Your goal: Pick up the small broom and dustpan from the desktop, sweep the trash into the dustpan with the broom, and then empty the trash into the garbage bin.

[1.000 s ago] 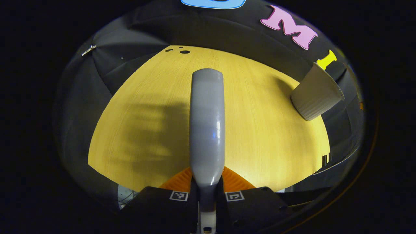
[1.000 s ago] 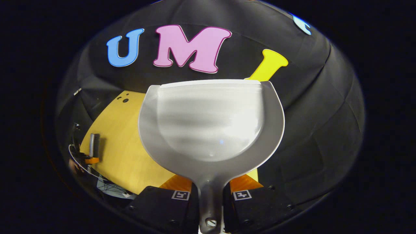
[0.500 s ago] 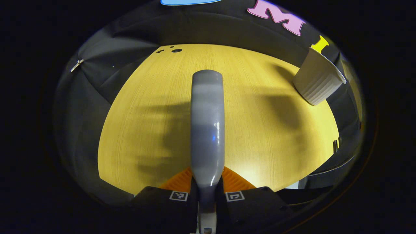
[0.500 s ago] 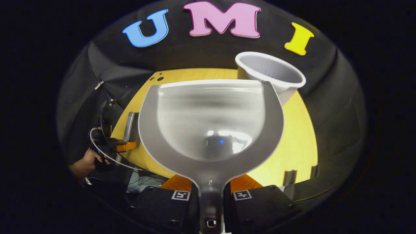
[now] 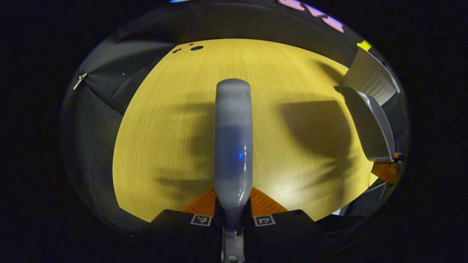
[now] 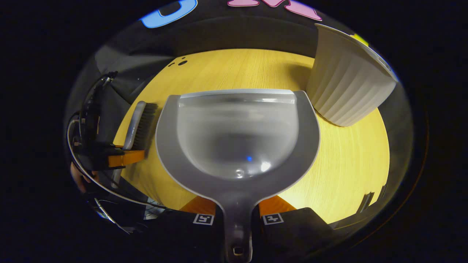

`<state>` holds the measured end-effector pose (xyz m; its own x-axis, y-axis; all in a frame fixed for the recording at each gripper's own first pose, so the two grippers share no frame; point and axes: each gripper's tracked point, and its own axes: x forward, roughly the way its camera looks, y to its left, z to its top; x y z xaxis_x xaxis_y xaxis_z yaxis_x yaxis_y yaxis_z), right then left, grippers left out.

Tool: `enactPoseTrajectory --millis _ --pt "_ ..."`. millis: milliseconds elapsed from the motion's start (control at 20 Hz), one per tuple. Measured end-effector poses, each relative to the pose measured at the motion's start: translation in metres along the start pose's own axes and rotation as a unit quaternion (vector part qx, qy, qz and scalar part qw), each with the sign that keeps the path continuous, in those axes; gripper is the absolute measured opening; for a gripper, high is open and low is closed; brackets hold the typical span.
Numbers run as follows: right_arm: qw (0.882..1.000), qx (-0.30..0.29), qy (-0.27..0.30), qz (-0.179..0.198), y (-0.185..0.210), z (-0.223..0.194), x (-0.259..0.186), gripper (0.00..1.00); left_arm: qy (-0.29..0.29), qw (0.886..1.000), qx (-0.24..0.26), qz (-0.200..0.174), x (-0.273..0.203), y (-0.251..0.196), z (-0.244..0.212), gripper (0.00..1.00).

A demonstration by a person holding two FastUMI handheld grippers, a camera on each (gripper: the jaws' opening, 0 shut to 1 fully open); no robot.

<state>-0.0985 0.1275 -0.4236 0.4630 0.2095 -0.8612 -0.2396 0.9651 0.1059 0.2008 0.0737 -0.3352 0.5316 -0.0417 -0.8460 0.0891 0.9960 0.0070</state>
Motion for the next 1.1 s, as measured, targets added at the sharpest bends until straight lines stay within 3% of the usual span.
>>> enactPoseTrajectory --millis 50,100,300,350,400,500,550,600,650,700,750,800,850,900,950,1000,1100 --pt "1.0 0.007 0.008 0.005 0.001 0.001 0.005 0.33 0.004 1.0 0.003 0.003 0.001 -0.001 0.001 0.31" --pt "1.0 0.016 0.019 0.009 -0.001 0.001 0.018 0.33 0.009 1.0 0.007 0.003 0.002 -0.002 0.001 0.28" --pt "0.999 0.008 0.045 -0.007 -0.013 -0.002 0.035 0.33 0.024 1.0 0.001 0.018 0.008 -0.007 0.008 0.28" --pt "0.998 0.019 0.058 0.002 -0.006 -0.001 0.038 0.26 0.031 0.999 -0.006 0.018 0.009 -0.007 0.01 0.28" --pt "0.998 0.02 0.065 -0.002 -0.008 -0.001 0.04 0.34 0.031 0.999 -0.002 0.018 0.012 -0.004 0.014 0.25" --pt "0.997 0.001 0.068 -0.029 -0.01 -0.002 0.038 0.35 0.044 0.999 0.012 0.018 0.009 -0.005 0.014 0.32" --pt "0.997 -0.004 0.072 -0.033 -0.01 -0.003 0.038 0.36 0.05 0.998 0.016 0.017 0.01 -0.004 0.016 0.29" --pt "0.997 0.01 0.073 -0.02 -0.004 -0.002 0.039 0.29 0.056 0.998 0.015 0.016 0.011 -0.005 0.02 0.29" --pt "0.997 0.02 0.077 -0.013 0.0 -0.002 0.039 0.39 0.059 0.998 0.012 0.017 0.01 -0.006 0.02 0.3" --pt "0.997 0.027 0.078 -0.009 0.003 -0.002 0.038 0.31 0.061 0.998 0.012 0.017 0.009 -0.007 0.02 0.28" --pt "0.996 0.03 0.08 -0.005 0.004 -0.002 0.037 0.58 0.064 0.998 0.013 0.019 0.009 -0.006 0.02 0.34" --pt "0.996 0.03 0.084 -0.001 0.005 -0.002 0.036 0.5 0.067 0.997 0.014 0.022 0.01 -0.008 0.021 0.32" --pt "0.996 0.028 0.085 0.002 0.004 -0.002 0.036 0.52 0.068 0.997 0.014 0.024 0.01 -0.009 0.022 0.33" --pt "0.996 0.03 0.087 0.011 0.008 -0.002 0.035 0.63 0.068 0.997 0.013 0.023 0.011 -0.009 0.023 0.33" --pt "0.995 0.031 0.089 0.024 0.013 -0.002 0.033 0.64 0.068 0.997 0.011 0.02 0.011 -0.012 0.022 0.37" --pt "0.995 0.033 0.088 0.029 0.017 -0.001 0.033 0.72 0.066 0.998 0.008 0.015 0.009 -0.015 0.024 0.34" --pt "0.996 0.023 0.081 0.018 0.011 0.004 0.03 0.89 0.052 0.998 0.016 0.023 0.003 -0.014 0.031 0.65"
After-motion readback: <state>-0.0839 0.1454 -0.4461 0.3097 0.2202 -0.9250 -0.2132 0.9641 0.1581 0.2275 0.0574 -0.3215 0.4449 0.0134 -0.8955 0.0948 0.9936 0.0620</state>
